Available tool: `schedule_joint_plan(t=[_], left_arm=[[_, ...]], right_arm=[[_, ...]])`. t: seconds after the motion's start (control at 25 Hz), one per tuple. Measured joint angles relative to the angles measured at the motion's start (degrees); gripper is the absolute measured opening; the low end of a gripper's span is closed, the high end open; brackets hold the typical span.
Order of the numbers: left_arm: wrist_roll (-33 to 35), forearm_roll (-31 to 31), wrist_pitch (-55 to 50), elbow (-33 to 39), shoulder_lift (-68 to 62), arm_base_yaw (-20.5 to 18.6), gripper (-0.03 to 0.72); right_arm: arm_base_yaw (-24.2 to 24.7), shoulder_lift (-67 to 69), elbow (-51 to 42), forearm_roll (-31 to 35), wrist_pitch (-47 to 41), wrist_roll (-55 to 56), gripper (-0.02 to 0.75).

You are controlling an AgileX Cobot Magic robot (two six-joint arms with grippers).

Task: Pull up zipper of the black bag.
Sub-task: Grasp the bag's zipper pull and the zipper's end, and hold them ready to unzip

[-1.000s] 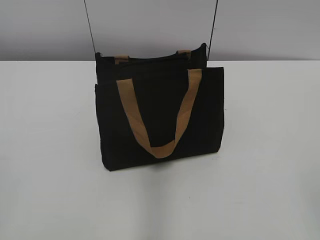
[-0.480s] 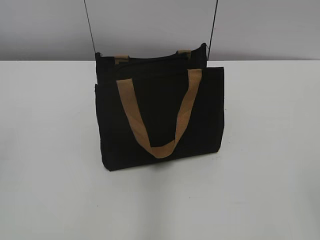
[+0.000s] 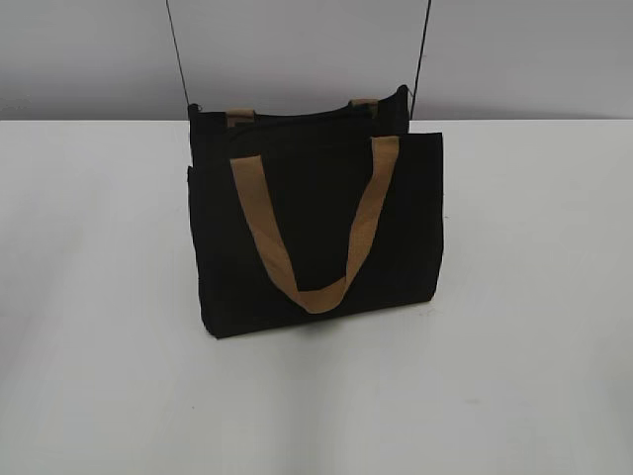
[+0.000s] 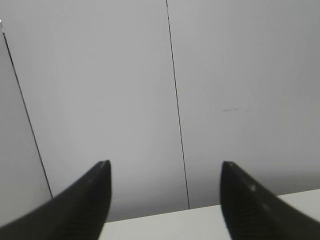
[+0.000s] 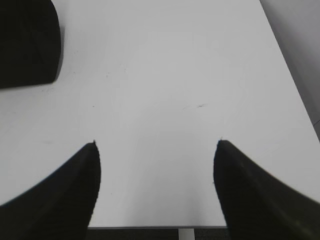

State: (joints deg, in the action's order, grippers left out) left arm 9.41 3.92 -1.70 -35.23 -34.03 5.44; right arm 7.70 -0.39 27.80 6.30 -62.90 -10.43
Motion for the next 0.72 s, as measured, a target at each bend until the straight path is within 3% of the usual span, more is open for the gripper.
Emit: schedule_joint_plan(t=[0.08,0.2,0.32,0.44,0.72], left_arm=[[-1.91,0.75,2.36,0.0,-3.05,0.0,0.632],[-6.35,2.55,4.84,0.05,-6.92,0.0,0.676],[-8.42,7.34,8.35,1.29,-9.86,0.0,0.678],[-11.75,14.08,18.89,5.9,-14.3,-0.14,0.652],[-14.73,18.44,43.33,18.32,-29.56,-1.12,0.568]], right_arm=[[0.0,0.0,0.0,0.0,0.0,0.0,0.545],[0.0,0.0,0.0,0.0,0.0,0.0,0.545],[0.0,0.0,0.0,0.0,0.0,0.0,0.545],[0.0,0.0,0.0,0.0,0.0,0.0,0.545],[0.0,0.0,0.0,0.0,0.0,0.0,0.545]])
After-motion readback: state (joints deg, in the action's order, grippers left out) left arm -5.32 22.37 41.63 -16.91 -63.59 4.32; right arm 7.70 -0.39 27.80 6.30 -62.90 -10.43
